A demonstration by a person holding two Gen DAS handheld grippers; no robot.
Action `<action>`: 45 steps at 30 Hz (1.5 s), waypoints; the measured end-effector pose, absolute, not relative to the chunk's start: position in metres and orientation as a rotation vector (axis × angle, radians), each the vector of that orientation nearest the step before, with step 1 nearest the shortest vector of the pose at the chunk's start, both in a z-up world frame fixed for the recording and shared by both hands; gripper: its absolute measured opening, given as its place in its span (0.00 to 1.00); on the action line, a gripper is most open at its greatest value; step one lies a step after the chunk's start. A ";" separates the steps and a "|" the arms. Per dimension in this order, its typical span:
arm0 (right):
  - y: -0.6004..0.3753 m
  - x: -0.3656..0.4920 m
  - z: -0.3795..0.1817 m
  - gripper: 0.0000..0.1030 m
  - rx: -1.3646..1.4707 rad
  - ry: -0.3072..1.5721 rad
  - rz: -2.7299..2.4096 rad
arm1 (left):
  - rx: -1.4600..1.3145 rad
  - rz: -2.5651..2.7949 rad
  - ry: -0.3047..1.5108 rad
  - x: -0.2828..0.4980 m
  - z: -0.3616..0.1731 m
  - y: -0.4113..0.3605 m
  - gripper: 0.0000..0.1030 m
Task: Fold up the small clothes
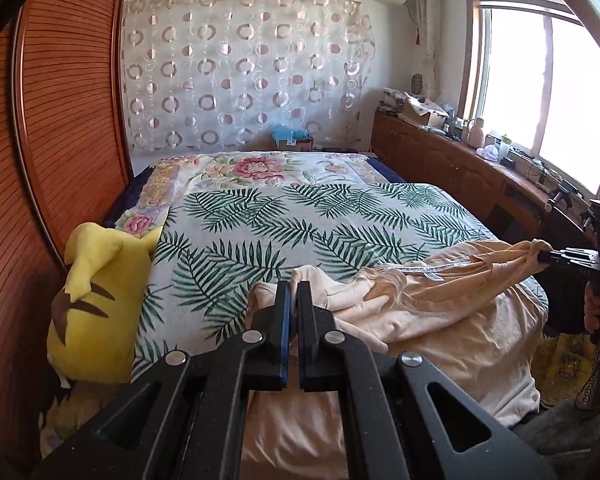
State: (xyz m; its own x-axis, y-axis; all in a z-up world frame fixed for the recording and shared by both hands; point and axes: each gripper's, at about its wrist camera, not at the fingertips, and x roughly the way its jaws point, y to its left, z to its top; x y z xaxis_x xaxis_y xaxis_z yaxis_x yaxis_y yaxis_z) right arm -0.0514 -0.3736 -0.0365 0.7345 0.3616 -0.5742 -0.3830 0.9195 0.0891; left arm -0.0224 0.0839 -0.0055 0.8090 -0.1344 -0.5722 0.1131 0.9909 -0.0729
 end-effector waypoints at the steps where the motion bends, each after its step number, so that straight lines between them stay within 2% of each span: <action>1: -0.374 -0.054 -0.039 0.05 -0.036 0.630 0.418 | -0.043 -0.128 0.621 -0.028 -0.009 0.086 0.03; 10: -0.373 -0.046 -0.071 0.05 -0.098 0.765 0.342 | -0.114 -0.093 0.729 -0.033 -0.061 0.112 0.04; 16: -0.373 -0.047 -0.056 0.05 -0.107 0.737 0.338 | -0.125 -0.090 0.724 -0.035 -0.059 0.119 0.04; 18: -0.370 -0.049 -0.051 0.10 -0.123 0.718 0.333 | -0.114 -0.088 0.720 -0.031 -0.056 0.120 0.04; 20: -0.371 -0.049 -0.046 0.10 -0.131 0.699 0.320 | -0.098 -0.083 0.717 -0.024 -0.054 0.120 0.14; 22: -0.373 -0.055 -0.041 0.11 -0.132 0.677 0.327 | -0.085 -0.084 0.707 -0.015 -0.050 0.120 0.43; 23: -0.373 -0.057 -0.039 0.13 -0.136 0.665 0.322 | -0.083 -0.085 0.698 -0.011 -0.048 0.120 0.45; 24: -0.373 -0.054 -0.036 0.25 -0.138 0.657 0.317 | -0.078 -0.087 0.694 -0.004 -0.047 0.119 0.48; 26: -0.374 -0.059 -0.034 0.39 -0.139 0.648 0.316 | -0.072 -0.087 0.702 0.009 -0.048 0.119 0.61; 27: -0.373 -0.055 -0.033 0.40 -0.140 0.643 0.320 | -0.067 -0.092 0.698 0.015 -0.048 0.118 0.65; 31: -0.372 -0.028 -0.039 0.44 -0.128 0.654 0.338 | -0.067 -0.119 0.728 0.044 -0.053 0.113 0.70; 40: -0.357 0.039 -0.074 0.46 -0.076 0.764 0.361 | -0.054 -0.095 0.812 0.077 -0.079 0.111 0.70; 45: -0.349 0.059 -0.085 0.54 -0.103 0.783 0.360 | -0.052 -0.090 0.855 0.082 -0.091 0.112 0.70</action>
State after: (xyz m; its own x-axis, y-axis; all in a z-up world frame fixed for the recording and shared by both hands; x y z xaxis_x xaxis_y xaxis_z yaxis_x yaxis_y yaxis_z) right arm 0.0588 -0.3494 -0.0853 0.6514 0.2782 -0.7059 -0.3542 0.9343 0.0413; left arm 0.0817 0.1125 -0.0908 0.6524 -0.1007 -0.7512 0.0586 0.9949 -0.0824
